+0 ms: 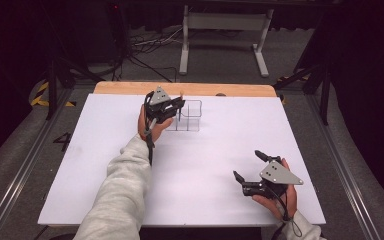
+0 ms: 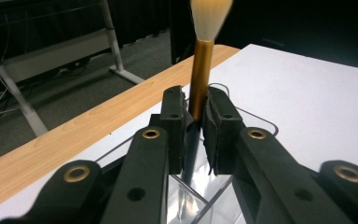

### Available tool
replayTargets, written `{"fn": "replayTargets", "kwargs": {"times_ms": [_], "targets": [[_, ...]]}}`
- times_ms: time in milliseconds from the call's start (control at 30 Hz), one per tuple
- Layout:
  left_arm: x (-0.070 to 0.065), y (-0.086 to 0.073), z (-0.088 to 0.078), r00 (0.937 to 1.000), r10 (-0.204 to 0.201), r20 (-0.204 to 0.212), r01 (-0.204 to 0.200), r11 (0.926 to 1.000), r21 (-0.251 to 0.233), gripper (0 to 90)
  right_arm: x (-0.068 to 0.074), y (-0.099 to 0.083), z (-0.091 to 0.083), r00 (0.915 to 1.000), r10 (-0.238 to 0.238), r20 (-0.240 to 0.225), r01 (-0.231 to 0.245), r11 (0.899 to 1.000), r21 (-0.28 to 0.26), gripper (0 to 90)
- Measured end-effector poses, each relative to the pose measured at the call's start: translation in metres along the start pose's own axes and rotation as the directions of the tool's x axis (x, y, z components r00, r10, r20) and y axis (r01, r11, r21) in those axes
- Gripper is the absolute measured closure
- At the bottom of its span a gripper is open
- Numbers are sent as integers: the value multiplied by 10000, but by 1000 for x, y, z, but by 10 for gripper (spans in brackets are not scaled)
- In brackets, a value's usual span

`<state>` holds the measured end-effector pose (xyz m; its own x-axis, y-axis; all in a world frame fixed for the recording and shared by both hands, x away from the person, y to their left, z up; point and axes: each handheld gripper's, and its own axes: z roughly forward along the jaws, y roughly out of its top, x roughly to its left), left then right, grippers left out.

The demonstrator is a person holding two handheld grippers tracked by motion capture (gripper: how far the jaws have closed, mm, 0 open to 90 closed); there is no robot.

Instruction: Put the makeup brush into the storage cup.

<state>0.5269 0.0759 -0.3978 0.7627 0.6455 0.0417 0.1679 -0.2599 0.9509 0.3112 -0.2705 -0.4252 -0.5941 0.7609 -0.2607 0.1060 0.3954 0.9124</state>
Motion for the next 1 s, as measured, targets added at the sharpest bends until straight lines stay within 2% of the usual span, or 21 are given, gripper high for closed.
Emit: {"fn": "replayTargets", "kwargs": {"times_ms": [233,267,467,767,800,1000], "targets": [[3,1,-9,10000,-28,-9,28,9999,-111,778,0,0,0,10000,-7,16,7,10000,45,73],[4,2,-11,9999,112,-83,-113,9998,-141,776,0,-1,0,10000,1,7,-1,10000,52,73],[6,5,-21,10000,-1,-9,1,9992,-397,744,0,-1,1,10000,-60,23,59,9999,98,73],[5,10,-33,9996,246,-134,-251,9988,-413,700,2,-1,2,9999,-144,-49,145,9997,219,75],[4,11,-35,9993,317,-176,-323,9988,-371,667,2,-1,2,9998,-174,-66,175,9995,252,75],[2,14,-42,9974,574,-440,-594,9972,-459,599,1,-2,2,9998,-150,-96,152,9995,266,76]]}}
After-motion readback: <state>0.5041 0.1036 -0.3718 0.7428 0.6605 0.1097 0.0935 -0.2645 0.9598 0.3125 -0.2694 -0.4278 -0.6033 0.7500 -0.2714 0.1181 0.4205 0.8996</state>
